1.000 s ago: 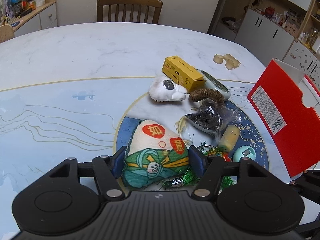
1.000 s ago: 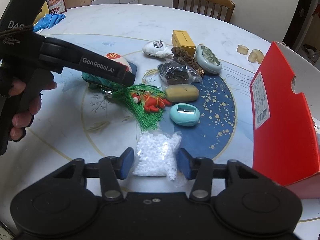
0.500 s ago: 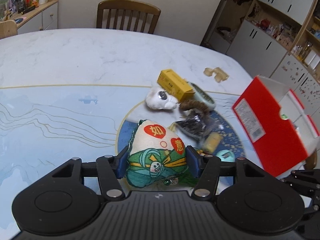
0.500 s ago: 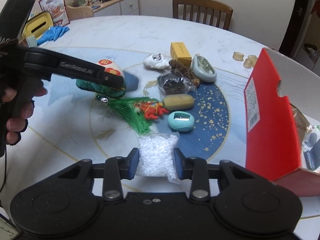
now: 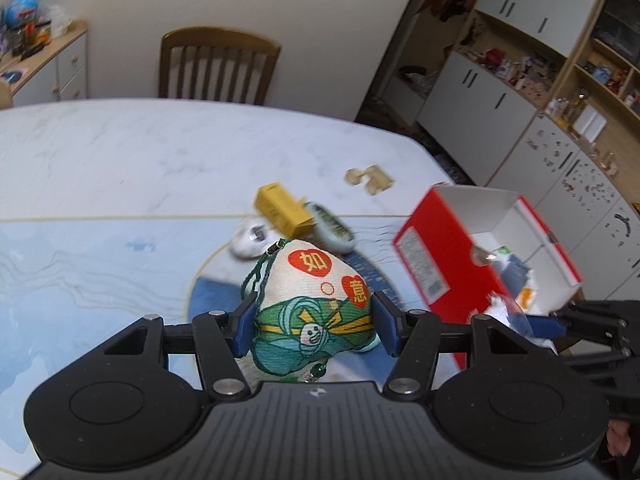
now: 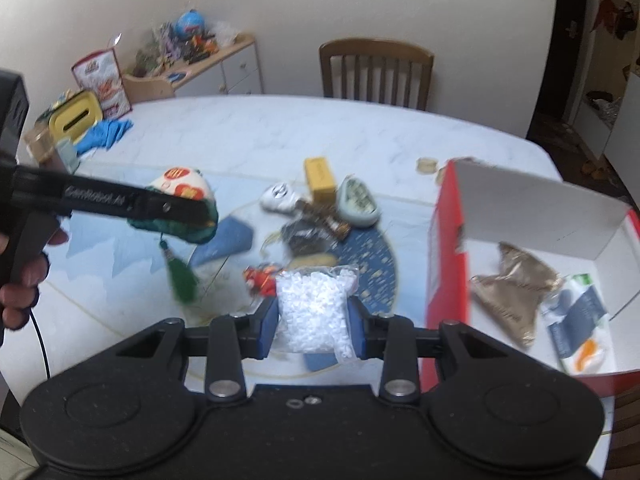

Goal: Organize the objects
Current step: 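Carry sachet with left gripper while right gripper carries pellet bag over the box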

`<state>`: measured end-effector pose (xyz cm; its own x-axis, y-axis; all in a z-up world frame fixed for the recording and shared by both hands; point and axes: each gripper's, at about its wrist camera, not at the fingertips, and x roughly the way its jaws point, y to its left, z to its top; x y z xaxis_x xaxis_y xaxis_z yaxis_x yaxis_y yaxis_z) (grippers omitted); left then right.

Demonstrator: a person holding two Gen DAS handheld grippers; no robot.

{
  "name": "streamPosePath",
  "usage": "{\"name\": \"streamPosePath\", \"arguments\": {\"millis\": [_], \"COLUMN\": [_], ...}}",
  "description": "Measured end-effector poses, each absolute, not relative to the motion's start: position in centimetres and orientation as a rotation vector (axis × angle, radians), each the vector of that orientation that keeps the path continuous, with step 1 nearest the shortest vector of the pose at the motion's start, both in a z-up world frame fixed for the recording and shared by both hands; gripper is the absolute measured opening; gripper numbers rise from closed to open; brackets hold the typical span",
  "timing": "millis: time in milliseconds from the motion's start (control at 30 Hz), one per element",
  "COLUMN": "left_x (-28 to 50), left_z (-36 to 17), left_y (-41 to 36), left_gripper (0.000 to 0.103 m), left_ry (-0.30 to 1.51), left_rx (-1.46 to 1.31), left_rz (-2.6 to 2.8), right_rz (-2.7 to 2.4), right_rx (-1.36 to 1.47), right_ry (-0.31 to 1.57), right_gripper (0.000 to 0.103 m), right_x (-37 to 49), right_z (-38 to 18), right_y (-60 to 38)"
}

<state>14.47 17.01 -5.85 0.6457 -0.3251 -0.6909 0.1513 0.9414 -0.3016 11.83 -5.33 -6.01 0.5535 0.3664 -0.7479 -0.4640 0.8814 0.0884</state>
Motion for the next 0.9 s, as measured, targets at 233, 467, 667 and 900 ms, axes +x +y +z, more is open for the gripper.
{"name": "streamPosePath", "arguments": {"millis": [233,467,667,900], "left_x": [14.4,15.6,17.2,18.9], "left_z": [-3.1,-1.0,0.4,0.7], "left_y": [13.8,9.4,4.5,-1.2], "left_gripper": [0.058,0.058,0.058,0.058], "left_ry": [0.796,0.787,0.784,0.782], "left_rx": [-0.2,-0.178,-0.142,-0.11], "left_rz": [-0.299,-0.349,-0.405,-0.462], "right_rz": [0.459,0.391,0.328,0.278], "right_rx": [-0.092,-0.072,-0.066,-0.056], "right_ry": [0.797,0.769,0.756,0.758], "right_gripper": [0.035,0.035,0.035,0.035], "right_x": [12.5,13.5,14.7,16.1], "right_z": [-3.7,-2.6,-2.3,-2.8], "right_y": [-9.2,-14.5,-19.1,-24.0]}}
